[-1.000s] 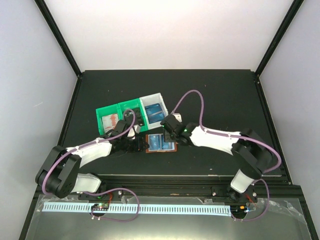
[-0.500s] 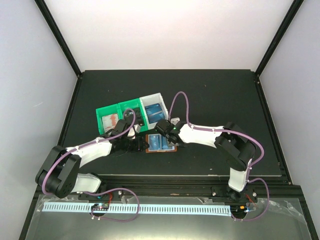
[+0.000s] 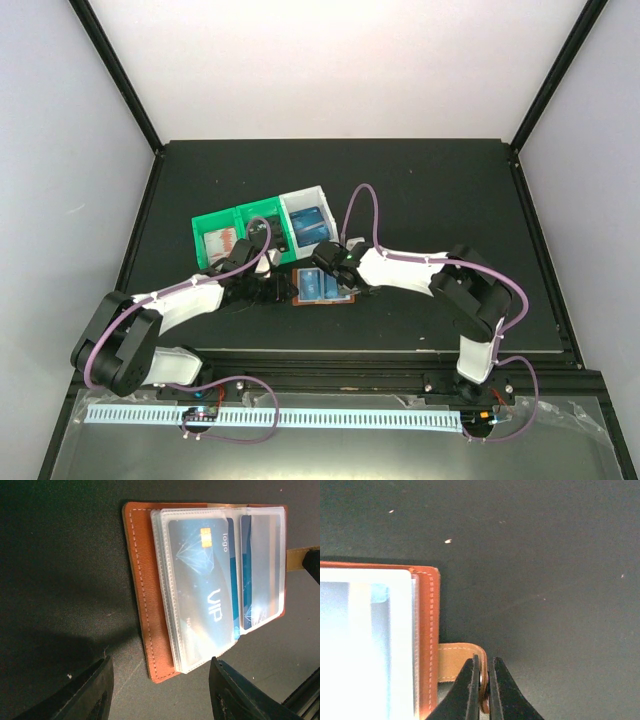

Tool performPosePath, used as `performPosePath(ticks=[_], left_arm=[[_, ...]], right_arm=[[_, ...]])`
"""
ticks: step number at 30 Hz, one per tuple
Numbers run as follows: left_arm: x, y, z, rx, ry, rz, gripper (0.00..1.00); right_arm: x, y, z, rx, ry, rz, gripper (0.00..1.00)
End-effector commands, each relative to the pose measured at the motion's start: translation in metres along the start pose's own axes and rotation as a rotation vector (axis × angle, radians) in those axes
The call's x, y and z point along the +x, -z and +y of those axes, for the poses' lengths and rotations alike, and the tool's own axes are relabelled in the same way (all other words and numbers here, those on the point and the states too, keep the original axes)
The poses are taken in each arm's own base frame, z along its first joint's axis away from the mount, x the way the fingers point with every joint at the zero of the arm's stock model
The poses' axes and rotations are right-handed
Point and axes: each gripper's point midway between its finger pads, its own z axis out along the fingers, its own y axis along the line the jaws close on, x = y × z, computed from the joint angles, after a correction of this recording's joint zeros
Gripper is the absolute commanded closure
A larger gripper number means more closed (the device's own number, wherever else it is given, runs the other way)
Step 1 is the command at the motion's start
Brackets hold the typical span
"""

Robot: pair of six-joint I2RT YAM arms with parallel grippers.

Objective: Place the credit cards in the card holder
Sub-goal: Close the card holder at the center of the board.

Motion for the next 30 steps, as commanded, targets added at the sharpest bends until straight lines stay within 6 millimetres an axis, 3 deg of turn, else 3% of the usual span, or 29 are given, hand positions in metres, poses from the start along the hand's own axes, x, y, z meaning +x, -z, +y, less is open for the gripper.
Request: performPosePath(ticks=[1, 11, 16, 19, 30], left_arm=[[-0.010, 0.006, -0.008, 0.004, -0.023, -0.030, 0.46], [-0.025, 0.030, -0.001, -0.073, -0.034, -0.163, 0.39], [-0.025, 0.020, 0.016, -0.156, -0.016, -0.136, 0.64], [-0.024, 0.011, 0.015, -0.145, -0.018, -0.104, 0.75], [-0.014, -0.004, 0.032, -0.186, 0.016, -0.059, 0.85]], right_arm=[[-0.012, 0.017, 0.002, -0.044, -0.042, -0.042, 0.99], [-0.038, 0.067, 0.025, -0.271, -0.070, -0.106, 0.99], [-0.046, 0.087, 0.042, -0.384, -0.065, -0.114, 0.99], [-0.051, 0.100, 0.054, -0.468, -0.065, -0.116, 0.99], [-0.056, 0.126, 0.094, -0.729, -0.078, -0.109, 0.98]])
